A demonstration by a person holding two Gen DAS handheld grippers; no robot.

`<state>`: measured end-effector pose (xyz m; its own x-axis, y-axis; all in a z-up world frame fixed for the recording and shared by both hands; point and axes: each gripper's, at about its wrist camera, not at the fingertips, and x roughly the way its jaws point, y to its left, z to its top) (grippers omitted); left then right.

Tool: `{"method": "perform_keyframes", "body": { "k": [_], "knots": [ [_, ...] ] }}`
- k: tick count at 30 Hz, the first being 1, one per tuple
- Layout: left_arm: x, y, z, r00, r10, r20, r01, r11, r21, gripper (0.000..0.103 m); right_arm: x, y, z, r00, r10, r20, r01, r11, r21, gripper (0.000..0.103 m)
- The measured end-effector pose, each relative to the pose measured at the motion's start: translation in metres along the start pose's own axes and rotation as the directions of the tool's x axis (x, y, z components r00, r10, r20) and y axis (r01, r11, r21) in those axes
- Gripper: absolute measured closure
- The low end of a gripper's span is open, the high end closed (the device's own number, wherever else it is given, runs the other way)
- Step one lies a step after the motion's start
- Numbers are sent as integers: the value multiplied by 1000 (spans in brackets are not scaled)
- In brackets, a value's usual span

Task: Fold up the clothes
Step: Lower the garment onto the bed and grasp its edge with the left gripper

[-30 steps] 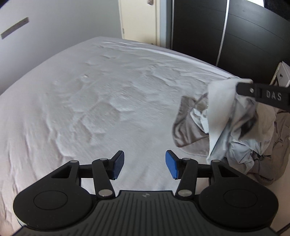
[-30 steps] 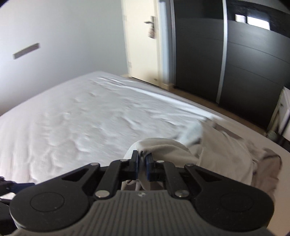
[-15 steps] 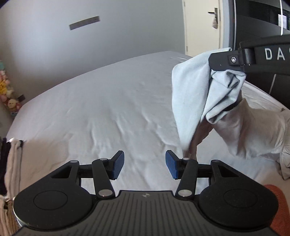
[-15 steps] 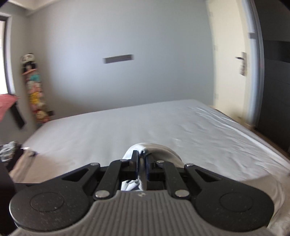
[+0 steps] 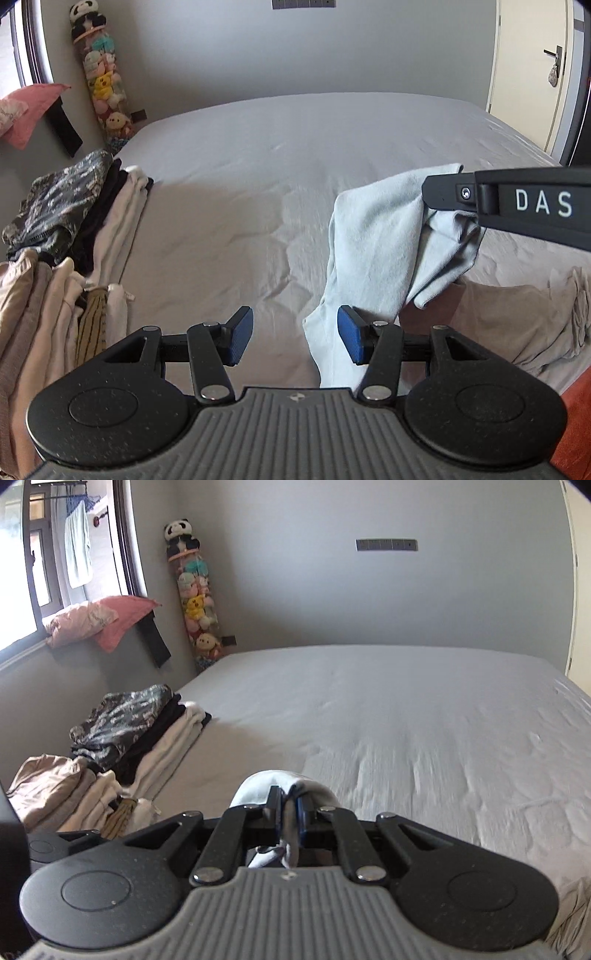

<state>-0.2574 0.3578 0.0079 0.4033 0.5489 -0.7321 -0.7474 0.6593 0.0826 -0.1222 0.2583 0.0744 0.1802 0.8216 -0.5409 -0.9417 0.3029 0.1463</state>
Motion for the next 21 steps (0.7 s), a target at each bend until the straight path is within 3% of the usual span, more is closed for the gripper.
{"method": "perform_keyframes", "body": {
  "k": [2,4,5,14,17,21],
  "knots": [
    [2,-4,-10,1000,-20,-19,20,1000,5,44,9,-6,-10,999,-34,-21,35,999,9,87],
    [7,-10,-15,999,-47,-25,48,999,20,44,18,-12,-19,997,-69,-41,70,997,18,64],
    [9,-13,-18,998,-61,-28,62,998,30,44,21,-16,-20,995,-85,-45,87,996,27,61],
    [38,-35,-31,989,-145,-30,148,980,133,43,27,-80,-60,966,-205,-158,218,973,74,58],
    [50,-43,-33,986,-159,-45,165,972,167,43,32,-103,-84,945,-237,-225,262,961,86,56],
    [70,-59,-35,983,-168,-72,180,956,233,42,43,-134,-114,898,-282,-338,329,940,88,41]
  ]
}}
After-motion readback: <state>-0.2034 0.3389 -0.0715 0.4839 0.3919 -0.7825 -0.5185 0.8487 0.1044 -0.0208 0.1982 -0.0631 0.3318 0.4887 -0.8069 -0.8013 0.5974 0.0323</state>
